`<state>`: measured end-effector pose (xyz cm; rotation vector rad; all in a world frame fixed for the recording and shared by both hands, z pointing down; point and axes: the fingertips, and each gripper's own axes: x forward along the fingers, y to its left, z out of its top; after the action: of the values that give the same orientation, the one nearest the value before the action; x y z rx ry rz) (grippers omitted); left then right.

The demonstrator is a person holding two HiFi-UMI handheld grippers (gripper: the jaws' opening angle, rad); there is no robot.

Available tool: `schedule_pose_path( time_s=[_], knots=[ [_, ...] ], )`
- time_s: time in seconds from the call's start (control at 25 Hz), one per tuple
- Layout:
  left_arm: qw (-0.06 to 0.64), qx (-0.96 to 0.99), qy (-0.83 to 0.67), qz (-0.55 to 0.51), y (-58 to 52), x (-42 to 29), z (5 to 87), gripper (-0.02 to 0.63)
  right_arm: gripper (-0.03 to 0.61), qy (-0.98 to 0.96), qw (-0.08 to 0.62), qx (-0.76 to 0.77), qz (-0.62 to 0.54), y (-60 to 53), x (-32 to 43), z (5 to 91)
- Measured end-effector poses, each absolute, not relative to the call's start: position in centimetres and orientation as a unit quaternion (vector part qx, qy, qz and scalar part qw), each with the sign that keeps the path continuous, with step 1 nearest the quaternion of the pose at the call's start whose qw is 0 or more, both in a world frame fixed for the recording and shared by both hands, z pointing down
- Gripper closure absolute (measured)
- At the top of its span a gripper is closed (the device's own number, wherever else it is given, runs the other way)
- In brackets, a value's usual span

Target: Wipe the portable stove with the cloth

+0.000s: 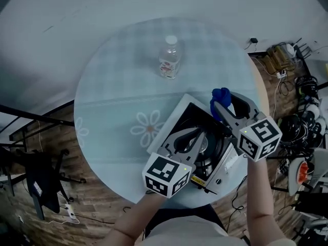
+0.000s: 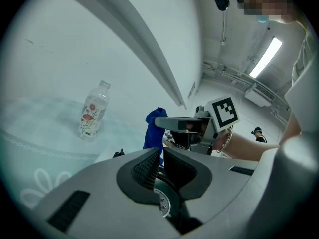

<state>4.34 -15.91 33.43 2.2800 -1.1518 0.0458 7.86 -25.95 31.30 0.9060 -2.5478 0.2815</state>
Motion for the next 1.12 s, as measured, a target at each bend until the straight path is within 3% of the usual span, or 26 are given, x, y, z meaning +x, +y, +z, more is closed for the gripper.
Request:
schedule_pose_path(
  time_s=[0.8, 1.12],
  knots=[
    [0.334, 0.850, -0.407, -0.012, -16.1, 4.2, 35.2, 0.572, 0.406, -0.899, 0.345, 0.255, 0.086, -28.1, 4.3, 39.1],
    [0.317, 0.847, -0.428, -0.005, -16.3, 3.2, 35.2, 0.572, 0.407, -0.897, 0.378, 0.216, 0.074, -28.2, 3.6, 41.1]
  ],
)
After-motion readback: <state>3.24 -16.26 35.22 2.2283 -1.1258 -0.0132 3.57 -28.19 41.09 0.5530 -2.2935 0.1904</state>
